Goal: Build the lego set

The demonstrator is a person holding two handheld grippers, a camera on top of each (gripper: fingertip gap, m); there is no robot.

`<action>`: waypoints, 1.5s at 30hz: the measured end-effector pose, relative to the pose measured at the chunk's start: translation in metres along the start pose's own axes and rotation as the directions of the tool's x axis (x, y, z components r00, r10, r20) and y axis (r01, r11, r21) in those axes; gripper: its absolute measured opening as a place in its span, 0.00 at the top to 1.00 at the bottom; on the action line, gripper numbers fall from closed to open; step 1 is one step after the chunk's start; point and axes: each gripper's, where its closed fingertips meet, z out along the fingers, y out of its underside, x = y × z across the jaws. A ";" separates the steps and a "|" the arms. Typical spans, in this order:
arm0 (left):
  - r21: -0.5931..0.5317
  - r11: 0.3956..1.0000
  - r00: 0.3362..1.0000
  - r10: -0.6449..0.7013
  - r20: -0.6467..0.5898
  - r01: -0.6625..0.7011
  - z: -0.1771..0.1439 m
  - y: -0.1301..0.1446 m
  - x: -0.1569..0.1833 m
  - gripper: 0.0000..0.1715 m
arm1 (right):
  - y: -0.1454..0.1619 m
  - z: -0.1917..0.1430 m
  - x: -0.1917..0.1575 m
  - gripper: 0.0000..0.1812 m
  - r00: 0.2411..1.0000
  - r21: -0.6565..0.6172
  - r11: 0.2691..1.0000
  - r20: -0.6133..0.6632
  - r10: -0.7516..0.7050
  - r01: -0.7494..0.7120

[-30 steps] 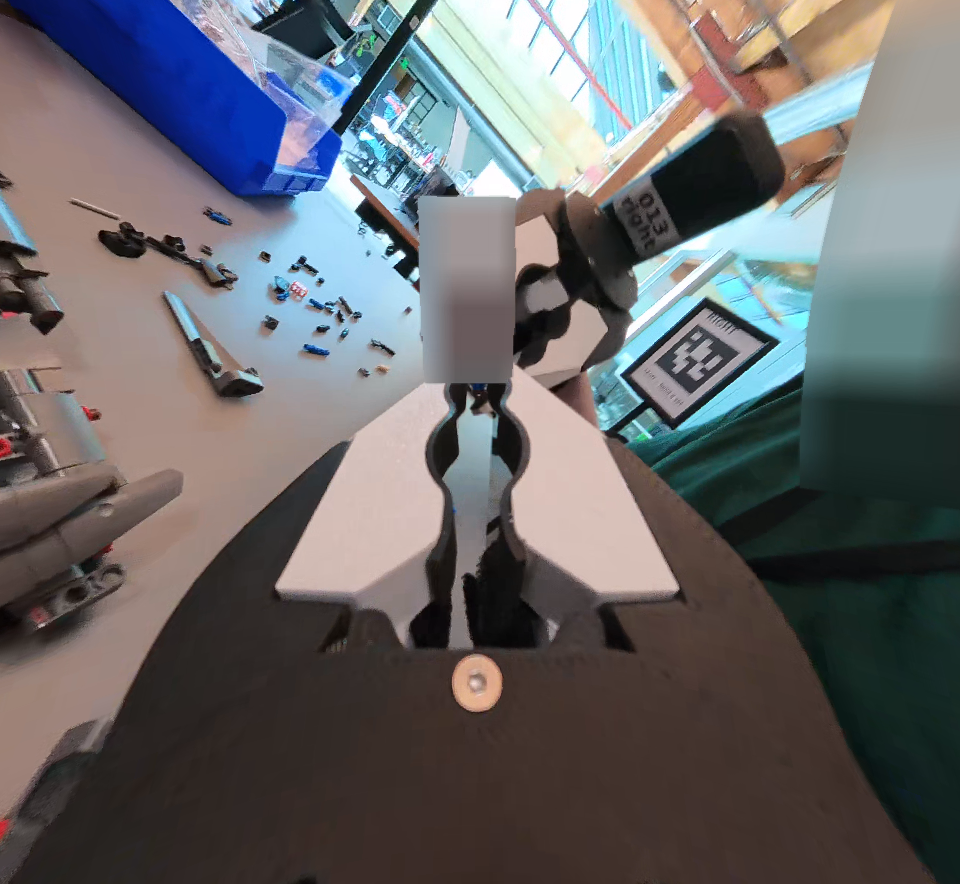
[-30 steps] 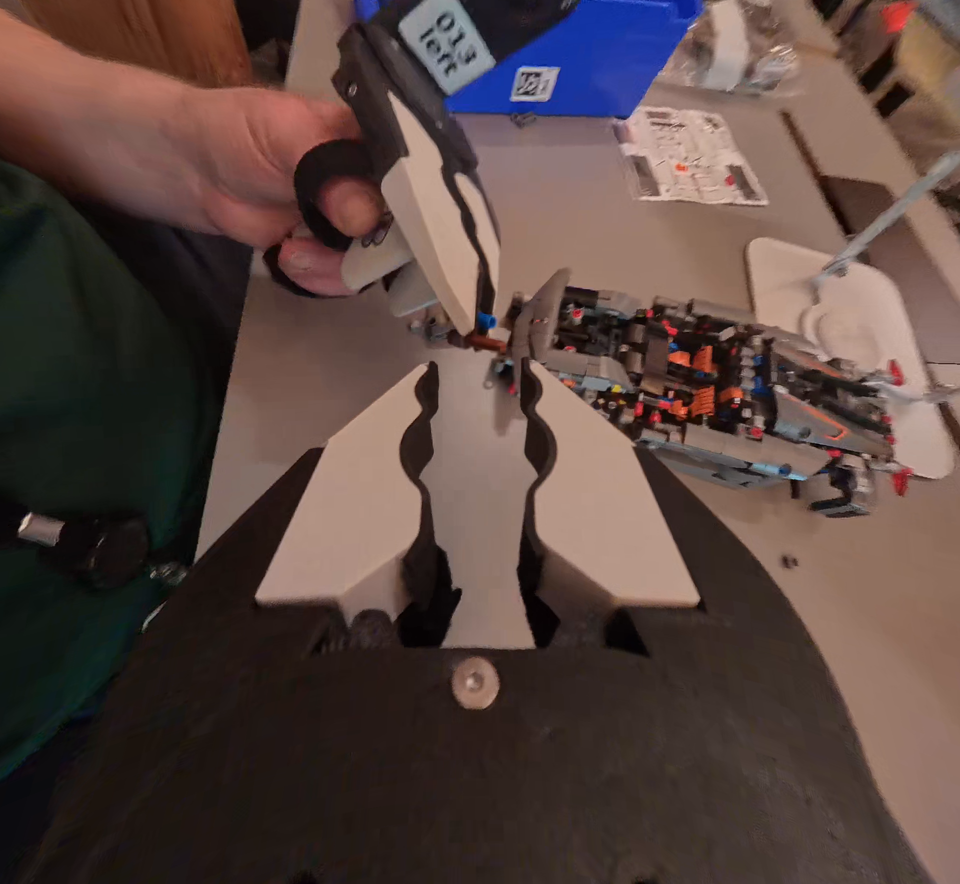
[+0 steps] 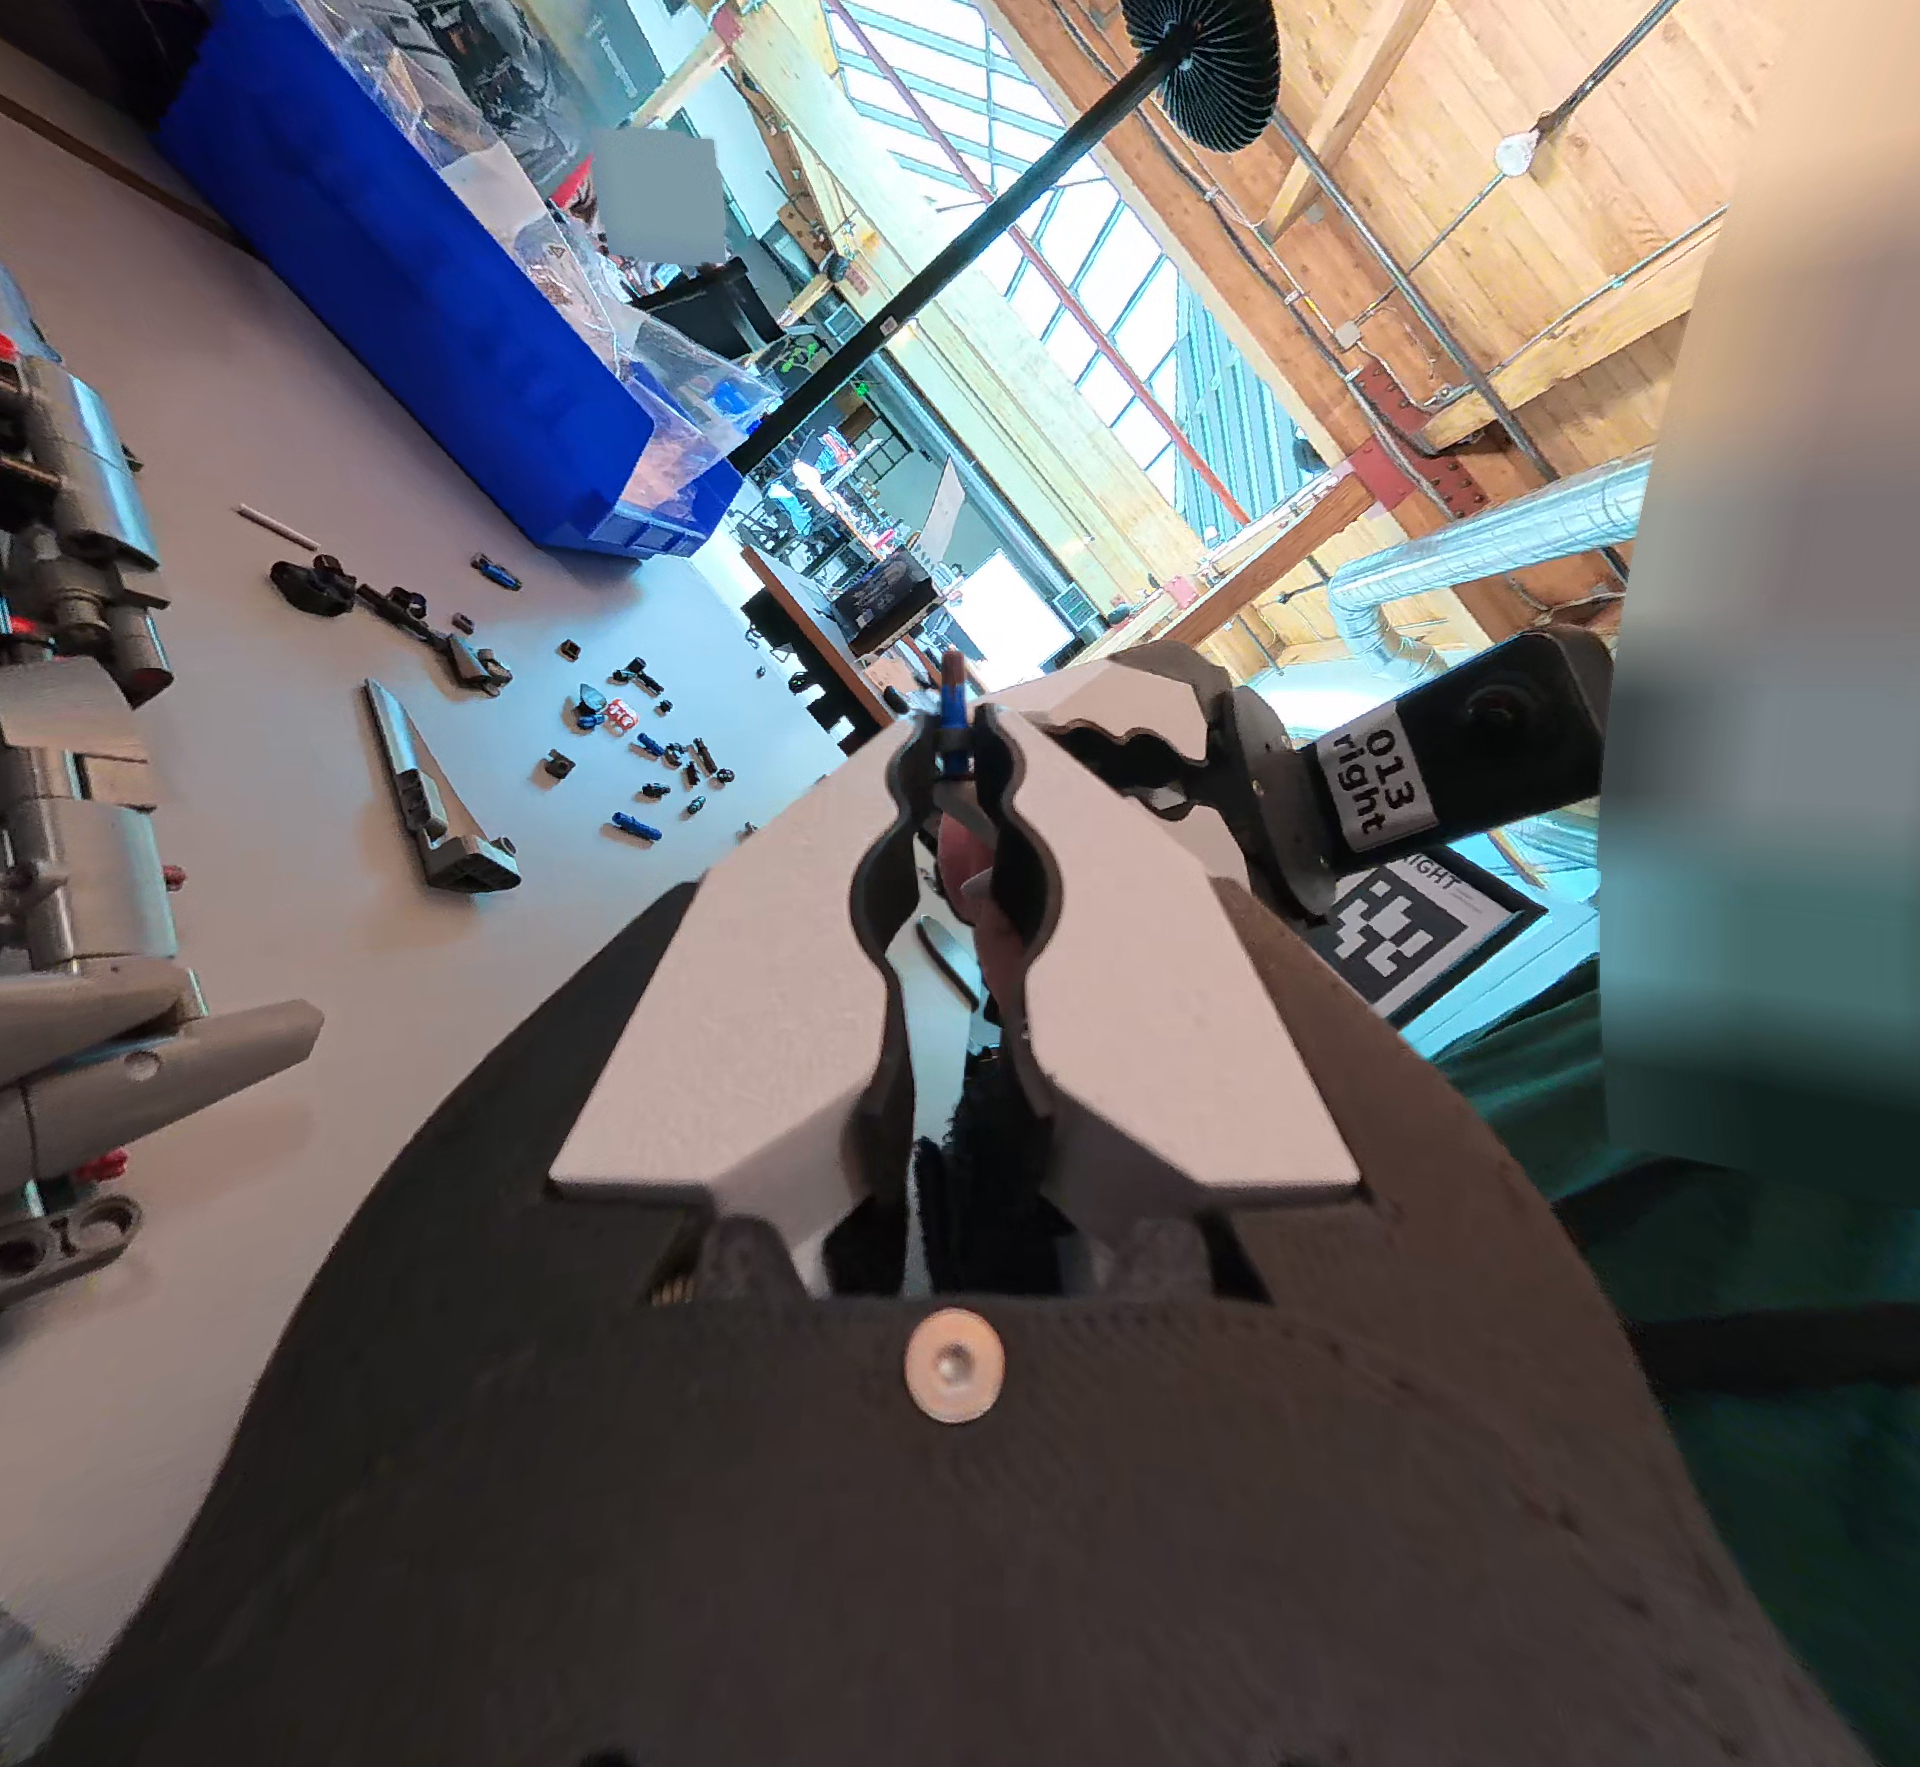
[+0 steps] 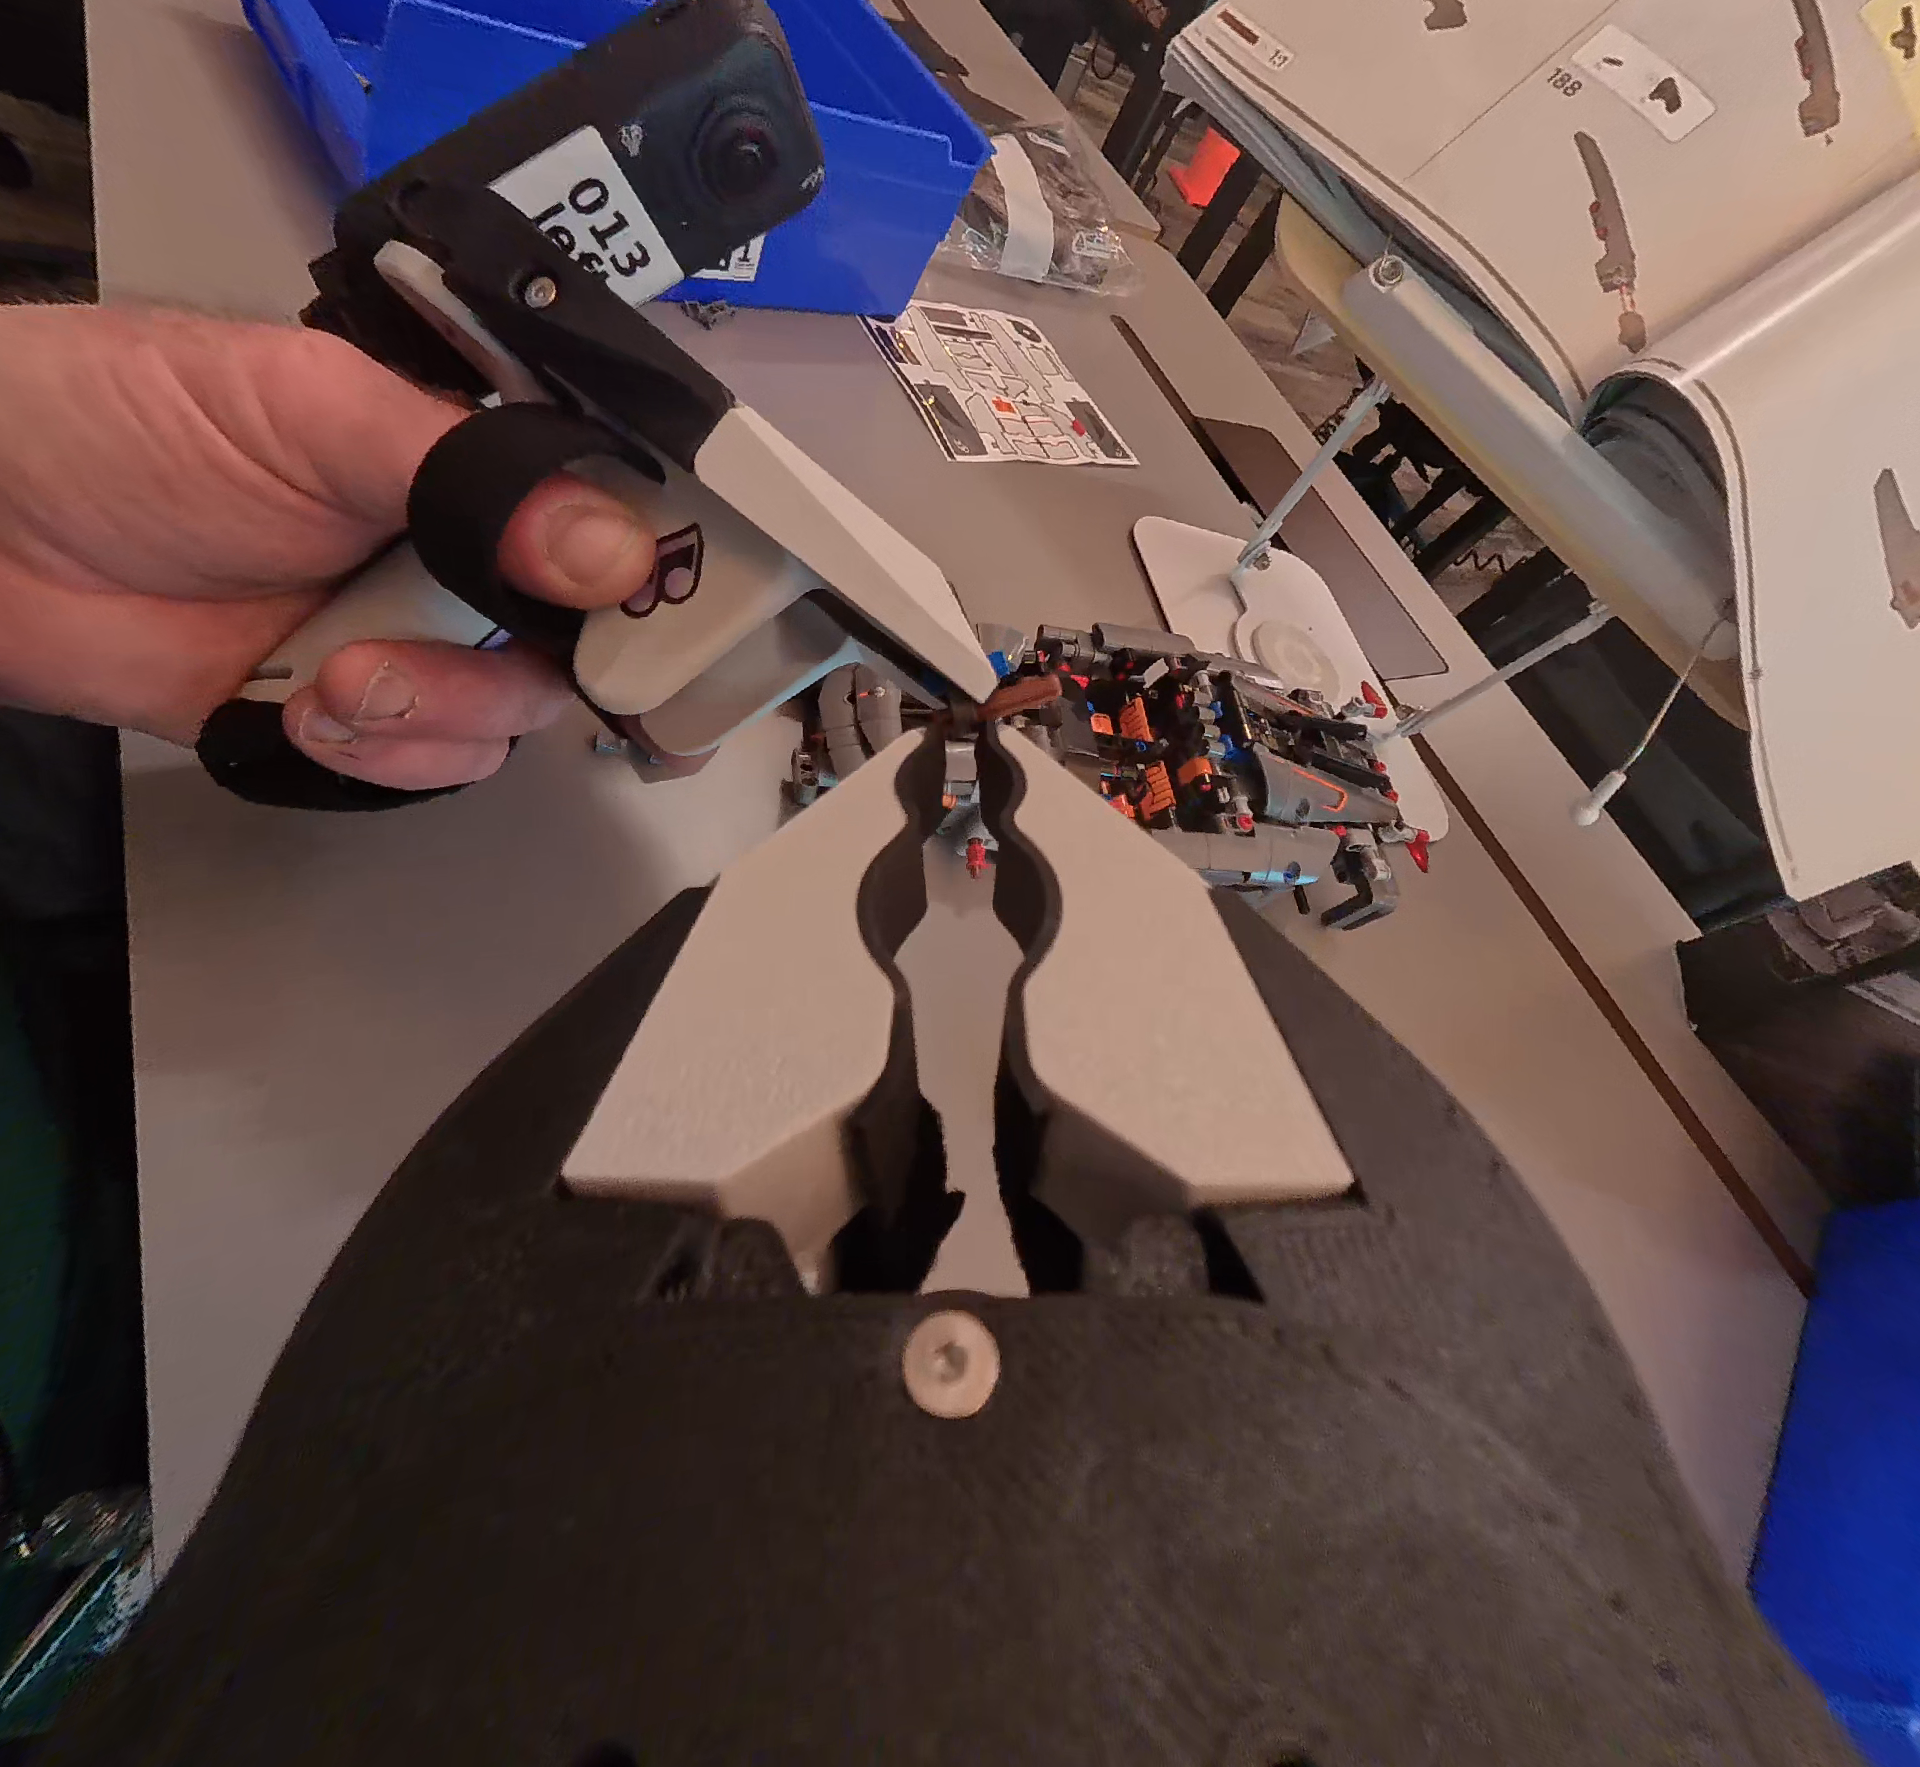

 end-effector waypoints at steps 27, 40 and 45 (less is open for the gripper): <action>0.058 0.998 1.000 -0.005 0.028 0.004 -0.004 -0.008 -0.001 0.96 | -0.007 0.007 0.002 0.98 0.999 0.018 0.999 -0.006 0.037 -0.037; 0.066 0.997 0.997 0.044 0.062 -0.048 -0.007 -0.016 0.003 0.96 | -0.016 0.010 0.004 0.99 0.998 -0.001 0.999 -0.038 0.049 -0.049; 0.079 0.995 0.997 0.054 0.059 -0.059 -0.008 -0.021 0.005 0.96 | -0.021 0.012 0.006 0.99 0.998 -0.004 0.999 -0.047 0.051 -0.052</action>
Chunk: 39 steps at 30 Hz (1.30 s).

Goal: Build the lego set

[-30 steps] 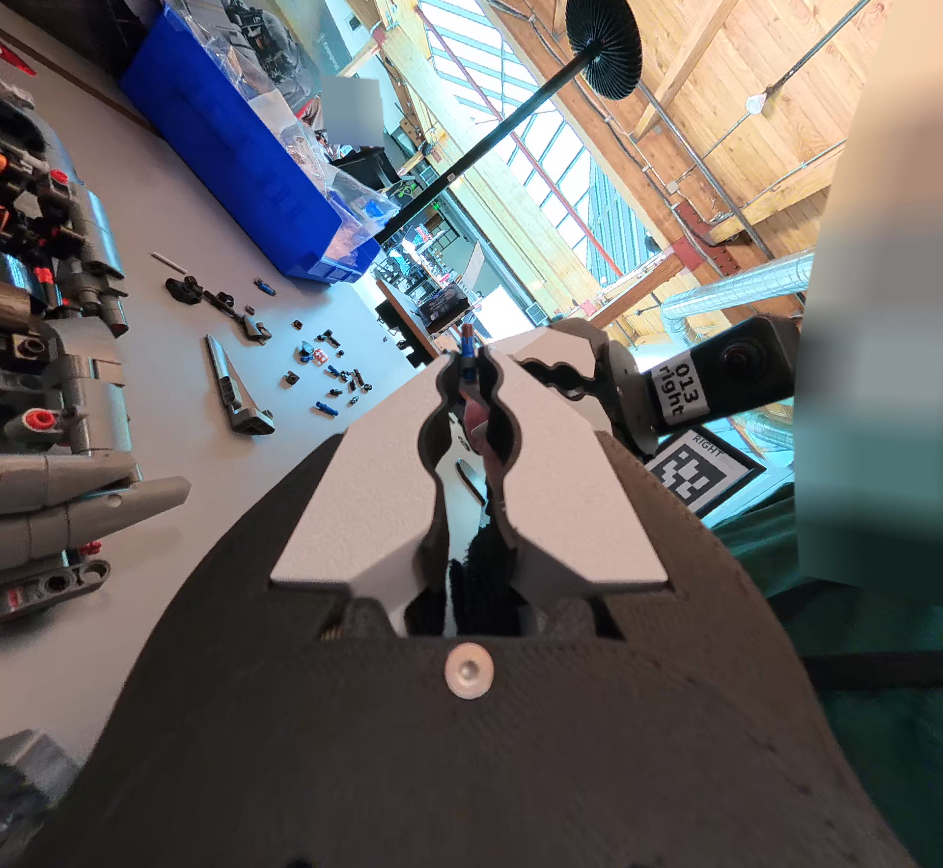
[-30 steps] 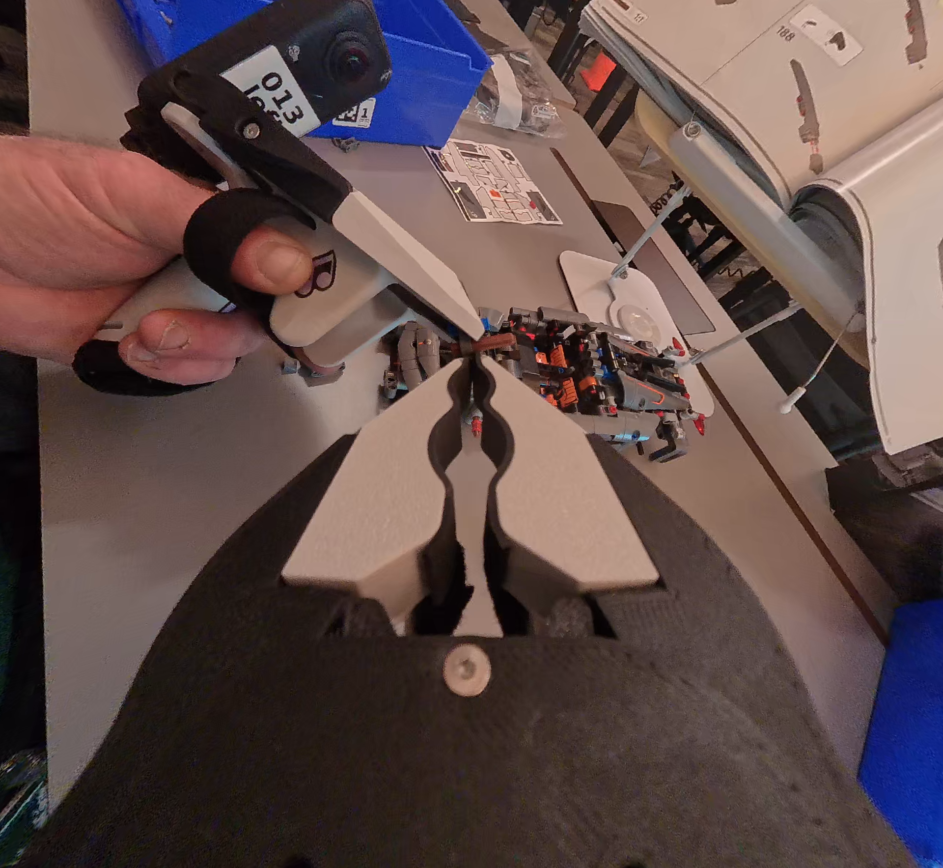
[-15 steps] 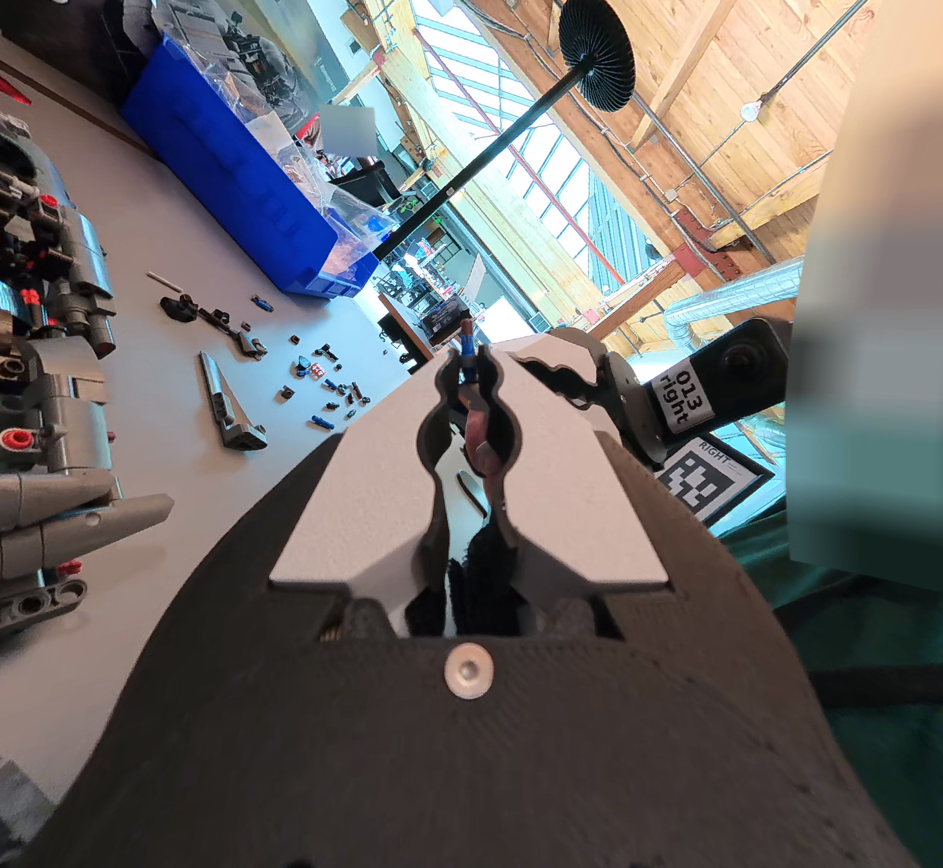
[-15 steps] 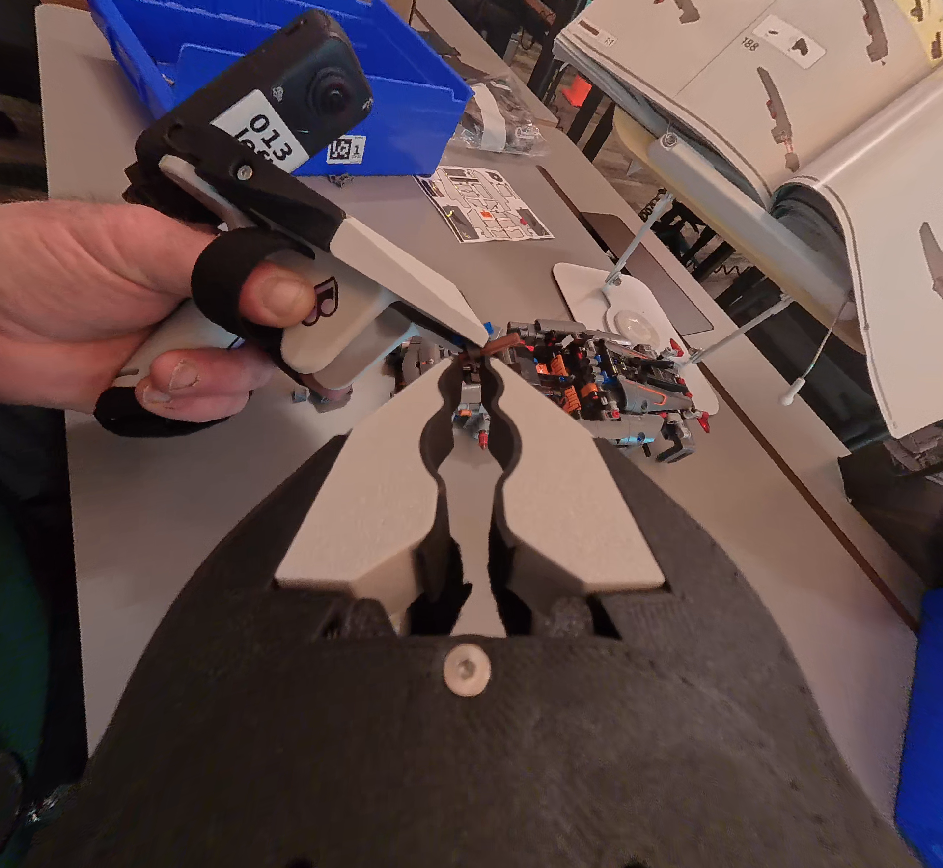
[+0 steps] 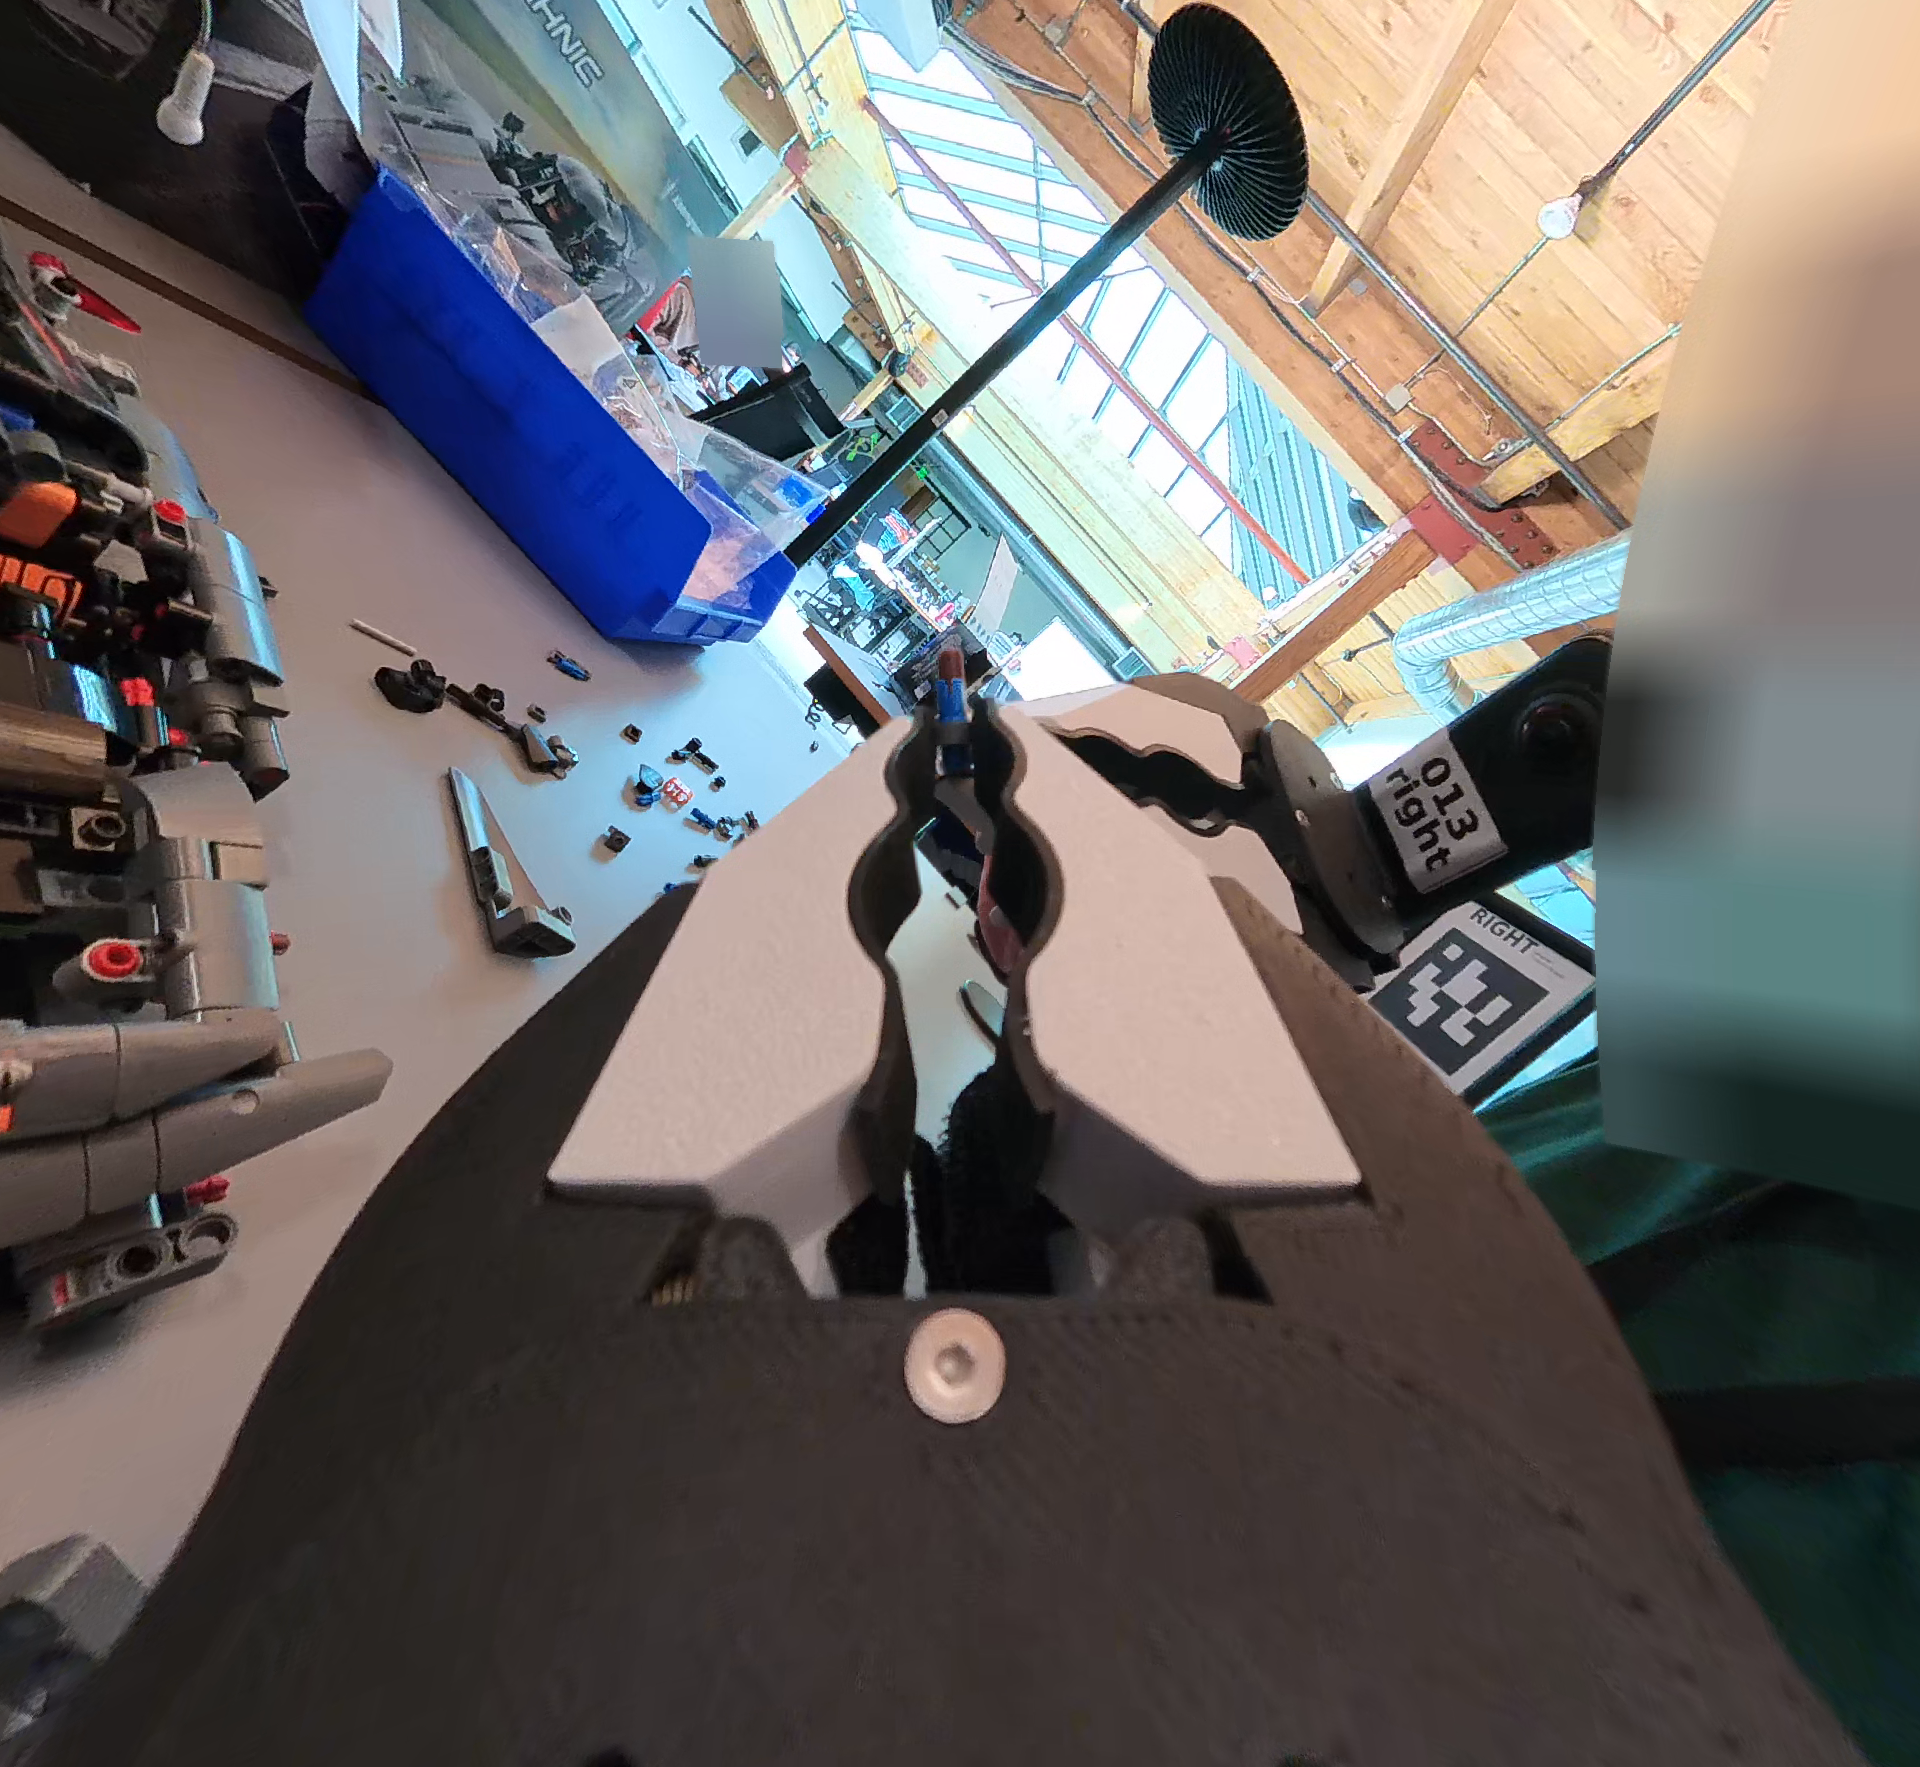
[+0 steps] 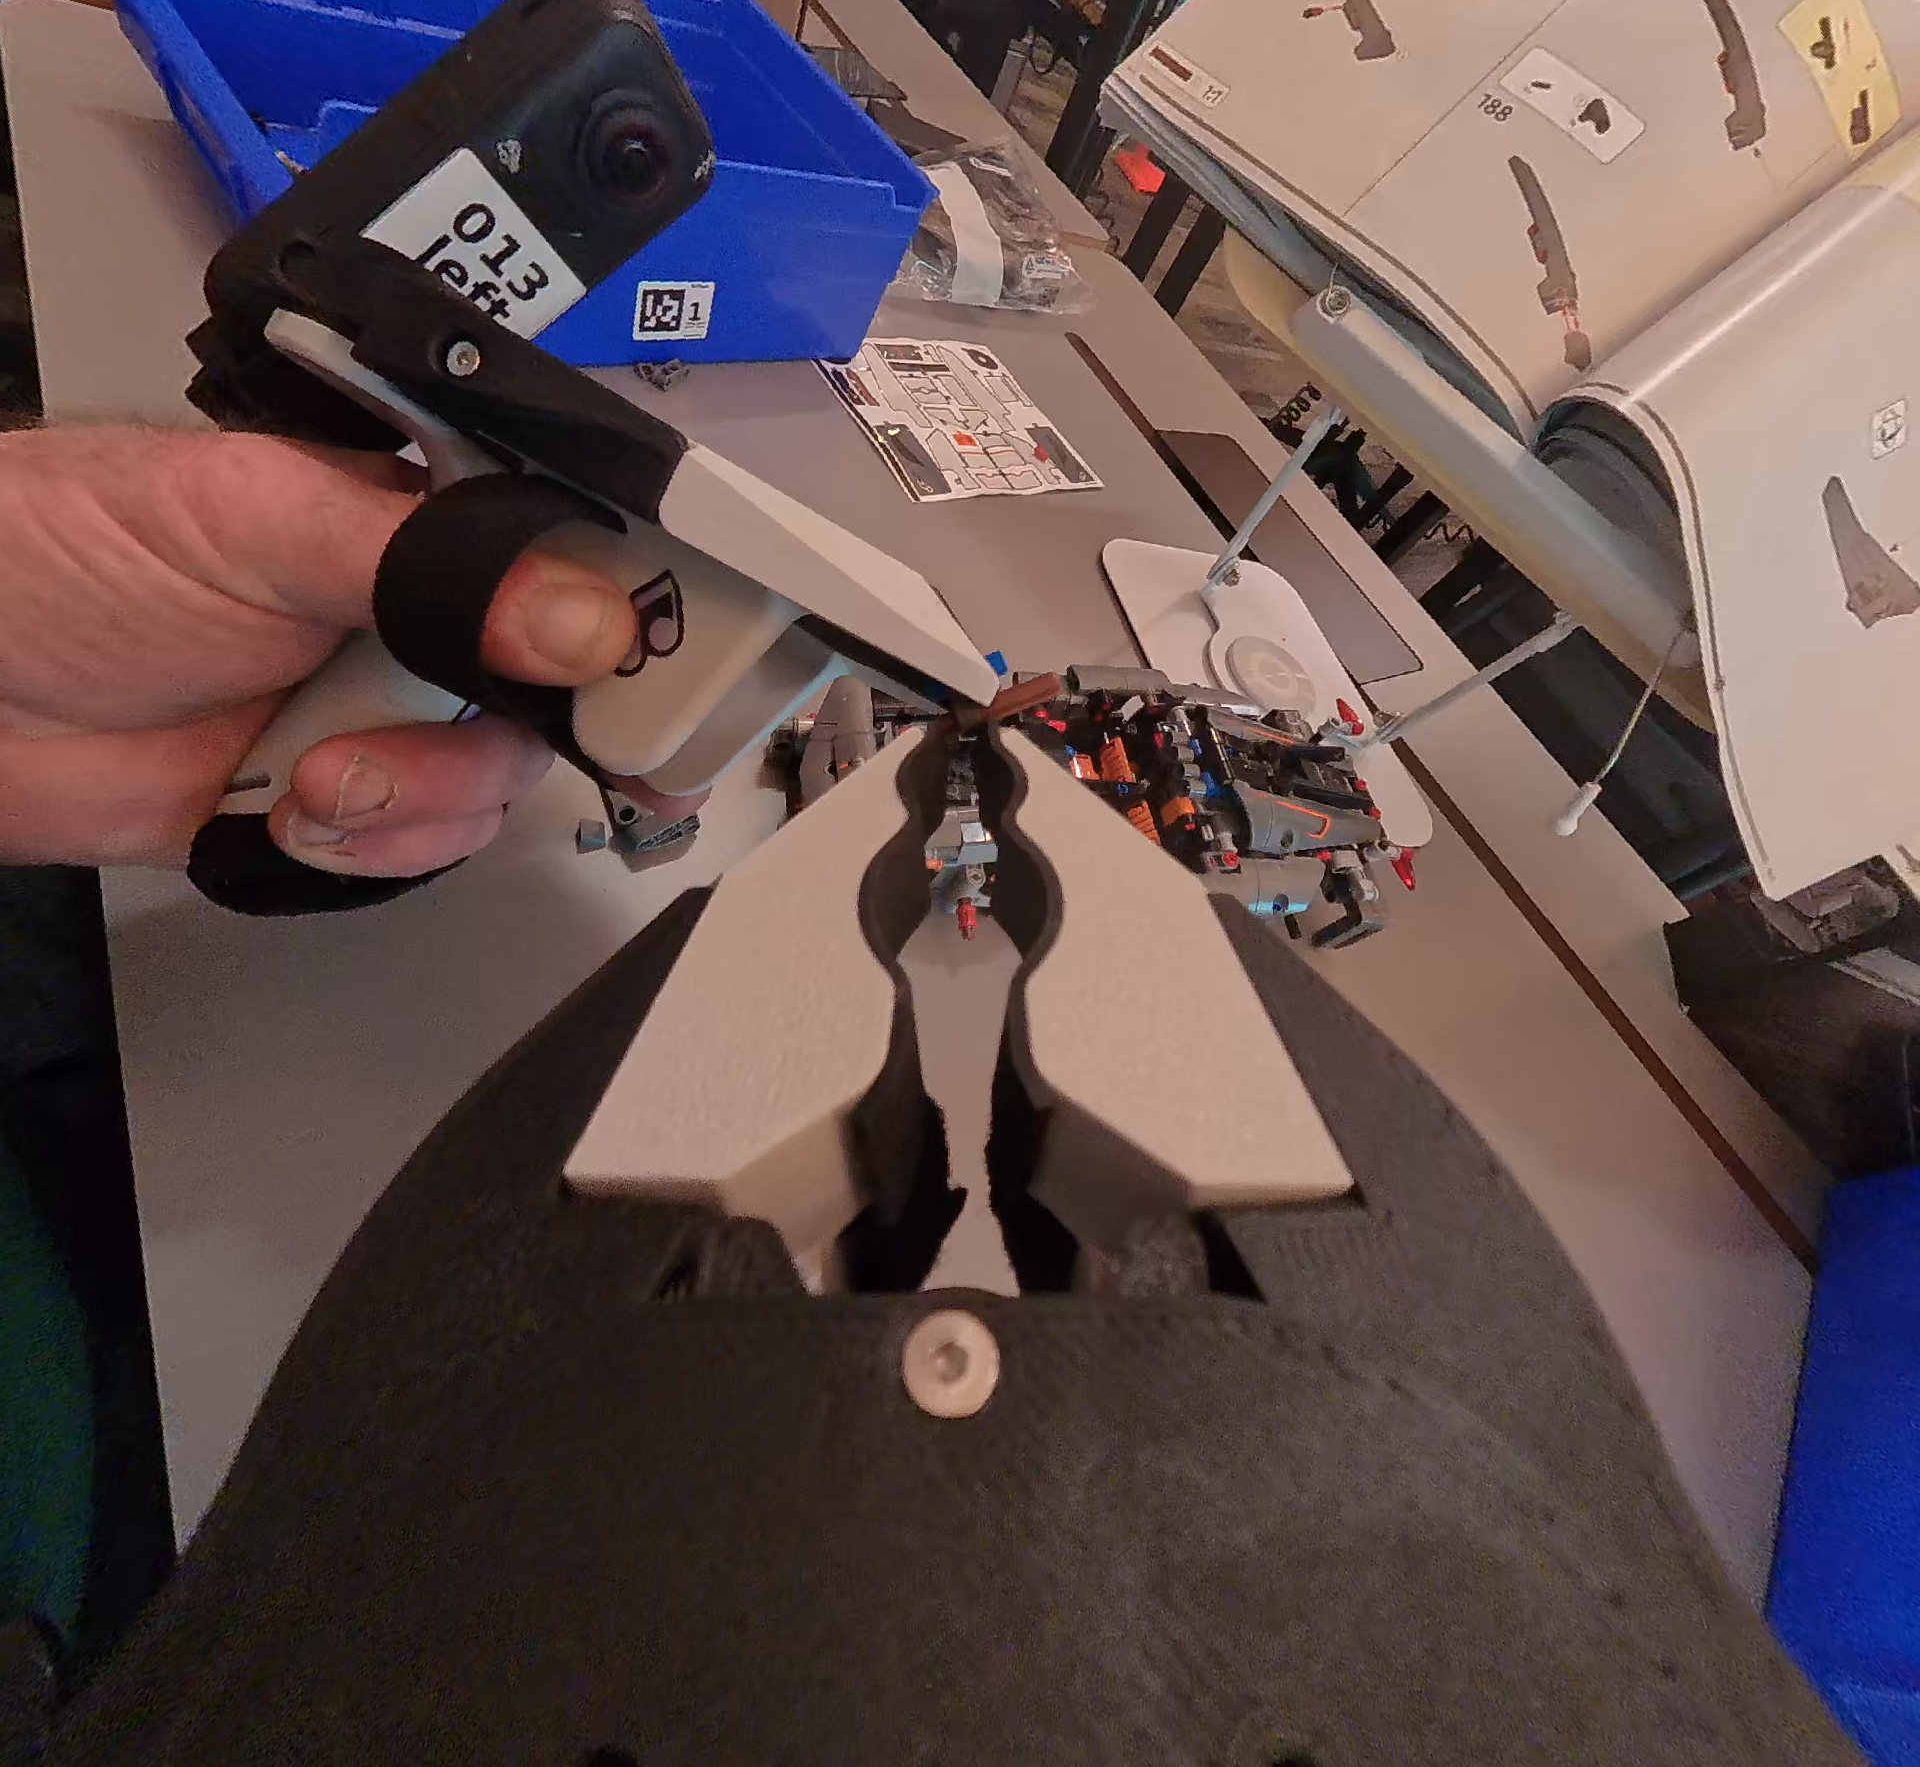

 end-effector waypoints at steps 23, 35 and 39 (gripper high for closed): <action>-0.169 0.980 0.993 -0.111 -0.047 0.102 0.005 0.026 -0.001 0.96 | 0.016 -0.007 -0.002 0.88 0.993 0.035 0.995 0.062 -0.097 0.095; -0.329 0.941 0.982 -0.130 -0.136 0.079 0.002 0.040 0.010 0.92 | 0.020 -0.019 -0.010 0.88 0.985 0.084 0.992 0.137 -0.110 0.099; -0.368 0.926 0.976 -0.148 -0.159 0.081 0.005 0.045 0.012 0.96 | 0.016 -0.020 -0.017 0.88 0.975 0.106 0.982 0.147 -0.169 0.154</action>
